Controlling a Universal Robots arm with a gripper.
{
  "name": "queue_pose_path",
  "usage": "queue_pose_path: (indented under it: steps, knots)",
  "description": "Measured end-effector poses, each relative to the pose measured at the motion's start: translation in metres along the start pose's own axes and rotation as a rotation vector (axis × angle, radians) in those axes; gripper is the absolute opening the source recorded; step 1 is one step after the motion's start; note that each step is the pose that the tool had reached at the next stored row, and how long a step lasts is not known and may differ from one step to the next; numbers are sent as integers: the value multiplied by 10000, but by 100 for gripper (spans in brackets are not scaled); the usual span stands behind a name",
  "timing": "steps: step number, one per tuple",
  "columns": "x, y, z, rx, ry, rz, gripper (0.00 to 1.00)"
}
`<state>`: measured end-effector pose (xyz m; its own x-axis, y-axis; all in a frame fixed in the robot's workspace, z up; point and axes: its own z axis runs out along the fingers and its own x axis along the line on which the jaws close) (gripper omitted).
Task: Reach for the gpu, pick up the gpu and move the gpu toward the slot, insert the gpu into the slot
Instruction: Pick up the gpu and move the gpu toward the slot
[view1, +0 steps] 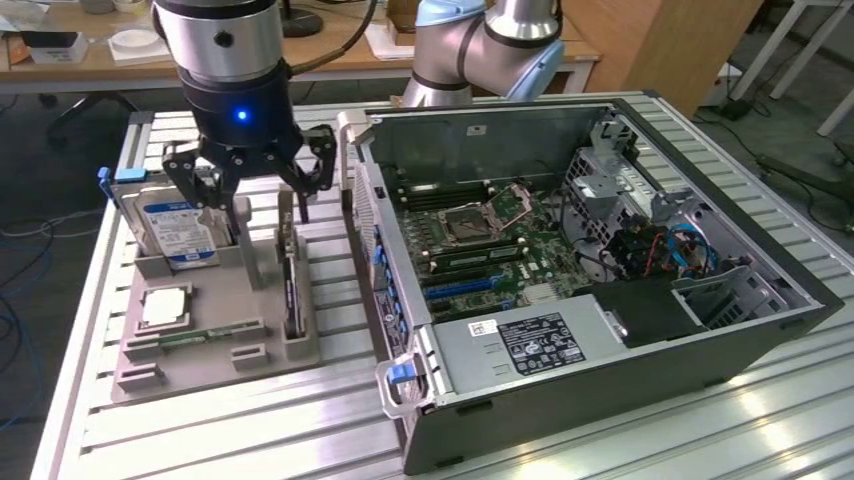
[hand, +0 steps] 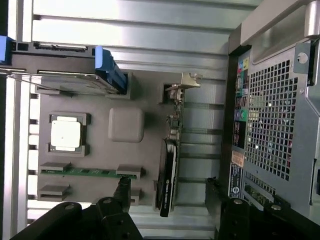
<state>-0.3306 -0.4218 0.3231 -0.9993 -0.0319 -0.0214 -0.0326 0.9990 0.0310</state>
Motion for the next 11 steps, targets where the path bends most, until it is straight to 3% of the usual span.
queue_pose_path:
  steps: [3, 11]
  knots:
    - [-18, -2, 32, 7, -8, 225, 71]
    - [-21, -5, 136, 8, -7, 237, 71]
